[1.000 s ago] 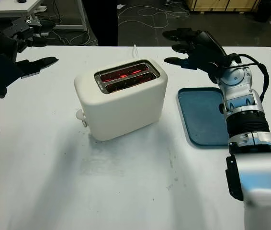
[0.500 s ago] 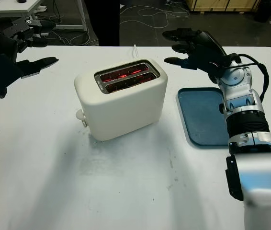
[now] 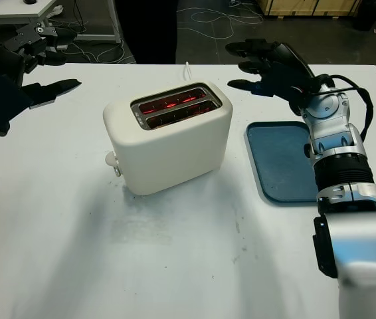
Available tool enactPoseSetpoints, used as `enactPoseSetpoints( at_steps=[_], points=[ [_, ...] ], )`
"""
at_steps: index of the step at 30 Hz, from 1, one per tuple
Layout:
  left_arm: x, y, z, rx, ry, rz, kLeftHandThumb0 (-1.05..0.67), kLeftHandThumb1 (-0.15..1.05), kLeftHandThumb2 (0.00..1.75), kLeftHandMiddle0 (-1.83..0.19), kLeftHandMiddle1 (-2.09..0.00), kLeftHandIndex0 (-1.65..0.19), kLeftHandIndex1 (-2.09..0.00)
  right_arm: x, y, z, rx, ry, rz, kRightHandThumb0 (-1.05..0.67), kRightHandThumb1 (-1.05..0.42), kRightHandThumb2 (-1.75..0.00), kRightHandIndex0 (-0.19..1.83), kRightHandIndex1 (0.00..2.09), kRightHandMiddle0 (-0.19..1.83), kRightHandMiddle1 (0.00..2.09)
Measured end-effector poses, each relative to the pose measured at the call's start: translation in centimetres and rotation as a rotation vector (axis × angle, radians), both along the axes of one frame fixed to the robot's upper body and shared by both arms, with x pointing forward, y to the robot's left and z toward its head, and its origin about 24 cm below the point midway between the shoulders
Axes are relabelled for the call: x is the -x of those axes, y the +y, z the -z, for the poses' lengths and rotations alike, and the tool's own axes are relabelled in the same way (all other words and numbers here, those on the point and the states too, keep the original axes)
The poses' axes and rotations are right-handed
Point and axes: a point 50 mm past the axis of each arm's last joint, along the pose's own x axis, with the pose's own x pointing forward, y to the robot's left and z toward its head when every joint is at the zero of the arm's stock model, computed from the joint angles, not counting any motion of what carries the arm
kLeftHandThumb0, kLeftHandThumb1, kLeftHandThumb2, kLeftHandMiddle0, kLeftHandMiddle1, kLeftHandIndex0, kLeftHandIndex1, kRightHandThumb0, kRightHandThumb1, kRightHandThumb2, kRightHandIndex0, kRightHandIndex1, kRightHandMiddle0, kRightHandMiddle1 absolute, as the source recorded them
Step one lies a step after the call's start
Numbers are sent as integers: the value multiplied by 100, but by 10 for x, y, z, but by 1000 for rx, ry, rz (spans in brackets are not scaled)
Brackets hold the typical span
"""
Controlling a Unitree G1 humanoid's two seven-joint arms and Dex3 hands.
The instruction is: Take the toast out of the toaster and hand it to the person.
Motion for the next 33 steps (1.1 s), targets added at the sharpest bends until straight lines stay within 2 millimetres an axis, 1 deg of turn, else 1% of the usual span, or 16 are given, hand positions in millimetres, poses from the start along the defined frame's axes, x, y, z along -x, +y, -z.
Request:
enactPoseSetpoints(
  at_steps=[11,17,20,22,24,25,27,31,33],
  points=[
    [0,0,0,-1,-4,1,-33,92,4,-7,-102,-22,-61,0,0,0,0,1,0,-54,-92,-9,54,1,52,0],
    [0,0,0,-1,-5,2,-31,92,5,-6,-100,-21,-61,0,0,1,0,3,1,-55,-92,-10,52,0,50,0],
    [0,0,0,0,-5,2,-32,92,5,-6,-101,-21,-61,0,0,1,0,3,1,-56,-92,-7,53,1,50,0],
    [0,0,0,0,-4,2,-33,92,5,-7,-101,-21,-61,0,0,0,0,2,1,-60,-91,-4,56,2,52,1],
    [0,0,0,0,-4,2,-32,92,5,-6,-101,-21,-61,0,0,-1,0,-2,-10,-59,-90,-2,64,6,58,4],
    [0,0,0,0,-4,2,-32,92,5,-6,-101,-21,-61,0,1,-3,-7,-11,-27,-58,-87,-1,69,8,62,5],
    [0,0,0,1,-4,2,-31,92,5,-6,-101,-21,-61,-1,4,-16,-25,-41,-70,-54,-83,0,75,11,67,7],
    [0,0,1,2,-1,1,-32,92,5,-5,-101,-20,-61,0,17,-50,4,-134,-173,-55,-77,0,88,17,78,11],
    [0,0,1,2,0,1,-32,92,4,-5,-101,-20,-61,3,25,-65,41,-179,-226,-56,-76,0,93,20,82,12]
  ],
)
